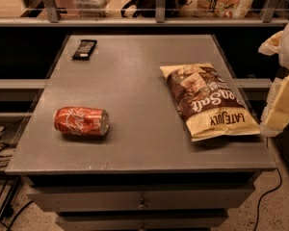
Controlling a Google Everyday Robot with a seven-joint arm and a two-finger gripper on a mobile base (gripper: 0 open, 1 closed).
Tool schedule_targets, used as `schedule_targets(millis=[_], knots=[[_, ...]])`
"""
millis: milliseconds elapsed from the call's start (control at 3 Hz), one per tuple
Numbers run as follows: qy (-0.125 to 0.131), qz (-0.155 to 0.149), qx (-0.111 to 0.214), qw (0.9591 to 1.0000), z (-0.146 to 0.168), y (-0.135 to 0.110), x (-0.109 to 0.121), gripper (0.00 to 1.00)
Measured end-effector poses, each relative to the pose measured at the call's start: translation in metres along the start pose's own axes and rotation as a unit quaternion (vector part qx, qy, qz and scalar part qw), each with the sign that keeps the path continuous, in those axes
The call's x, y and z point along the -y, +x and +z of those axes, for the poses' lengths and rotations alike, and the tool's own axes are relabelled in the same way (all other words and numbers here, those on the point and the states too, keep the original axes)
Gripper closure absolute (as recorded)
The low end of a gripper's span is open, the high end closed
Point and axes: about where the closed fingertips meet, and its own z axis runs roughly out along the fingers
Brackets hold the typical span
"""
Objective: Place coke can upright
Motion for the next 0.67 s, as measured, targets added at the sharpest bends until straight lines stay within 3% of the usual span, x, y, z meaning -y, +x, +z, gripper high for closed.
schedule_targets(millis=[667], knots=[[-0.001, -0.006, 0.009, 0.9999, -0.0009, -0.0063, -0.0012, 0.0]])
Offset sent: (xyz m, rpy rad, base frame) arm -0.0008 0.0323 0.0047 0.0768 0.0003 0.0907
